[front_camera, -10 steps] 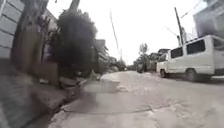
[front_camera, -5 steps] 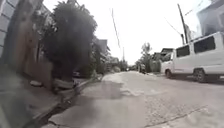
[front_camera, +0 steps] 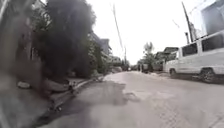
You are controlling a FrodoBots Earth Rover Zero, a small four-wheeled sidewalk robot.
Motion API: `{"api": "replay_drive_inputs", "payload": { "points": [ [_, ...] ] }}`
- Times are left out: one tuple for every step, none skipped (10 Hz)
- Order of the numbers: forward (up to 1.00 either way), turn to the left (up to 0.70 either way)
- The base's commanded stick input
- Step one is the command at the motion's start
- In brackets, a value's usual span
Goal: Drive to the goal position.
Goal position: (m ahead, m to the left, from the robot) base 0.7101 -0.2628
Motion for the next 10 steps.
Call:
{"api": "replay_drive_inputs", "payload": {
  "points": [
    [0.70,0.00],
    [0.70,-0.02],
    [0.70,-0.02],
    [0.70,-0.03],
    [0.70,-0.03],
    [0.70,-0.10],
    [0.70,-0.26],
    [0.70,-0.21],
    [0.70,-0.16],
    [0.70,-0.11]
  ]
}}
